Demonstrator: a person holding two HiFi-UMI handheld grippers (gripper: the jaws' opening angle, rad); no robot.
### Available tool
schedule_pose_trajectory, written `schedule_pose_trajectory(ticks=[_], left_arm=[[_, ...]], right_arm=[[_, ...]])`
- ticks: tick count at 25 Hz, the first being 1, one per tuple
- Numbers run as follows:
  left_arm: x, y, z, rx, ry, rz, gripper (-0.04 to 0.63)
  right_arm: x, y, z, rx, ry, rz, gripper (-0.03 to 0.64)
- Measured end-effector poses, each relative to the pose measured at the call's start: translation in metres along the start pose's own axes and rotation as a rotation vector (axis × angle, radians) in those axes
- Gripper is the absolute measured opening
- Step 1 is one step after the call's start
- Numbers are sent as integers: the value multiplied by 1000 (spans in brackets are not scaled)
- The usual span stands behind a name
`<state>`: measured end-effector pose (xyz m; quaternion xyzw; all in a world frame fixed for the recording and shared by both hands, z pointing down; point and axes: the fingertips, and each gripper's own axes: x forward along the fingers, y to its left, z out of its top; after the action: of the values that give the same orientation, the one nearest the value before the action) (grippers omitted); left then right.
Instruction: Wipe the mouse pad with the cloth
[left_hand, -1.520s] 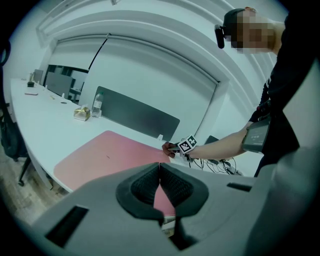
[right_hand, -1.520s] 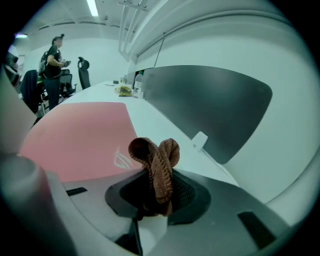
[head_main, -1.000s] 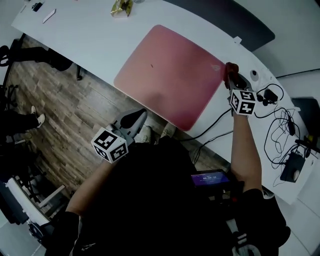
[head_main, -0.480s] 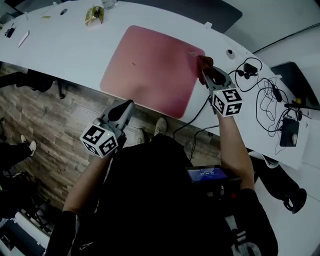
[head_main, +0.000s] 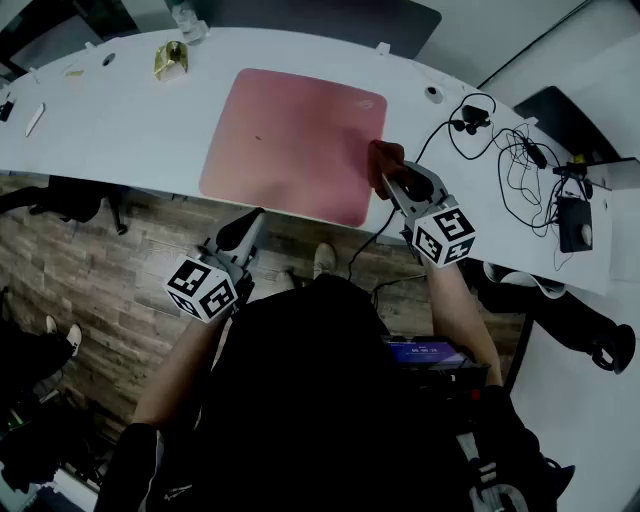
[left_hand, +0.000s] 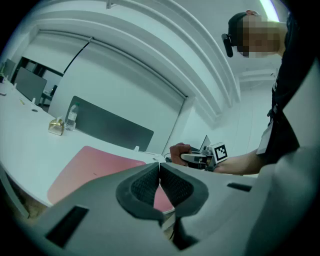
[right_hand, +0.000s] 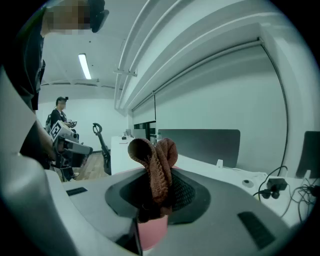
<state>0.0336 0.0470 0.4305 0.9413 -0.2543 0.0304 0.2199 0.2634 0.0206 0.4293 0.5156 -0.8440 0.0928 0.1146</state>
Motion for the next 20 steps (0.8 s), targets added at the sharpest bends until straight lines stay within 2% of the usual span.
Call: schedule_pose_trajectory(ticks=[10,20], left_arm=[[-17,-20,-9,25,19,-82,9],[-23,-23,-20,12,30,-111,9]], right_arm=[[-38,72,-19,52,-40,28,112],[-40,110,-32,110,-63,45,112]])
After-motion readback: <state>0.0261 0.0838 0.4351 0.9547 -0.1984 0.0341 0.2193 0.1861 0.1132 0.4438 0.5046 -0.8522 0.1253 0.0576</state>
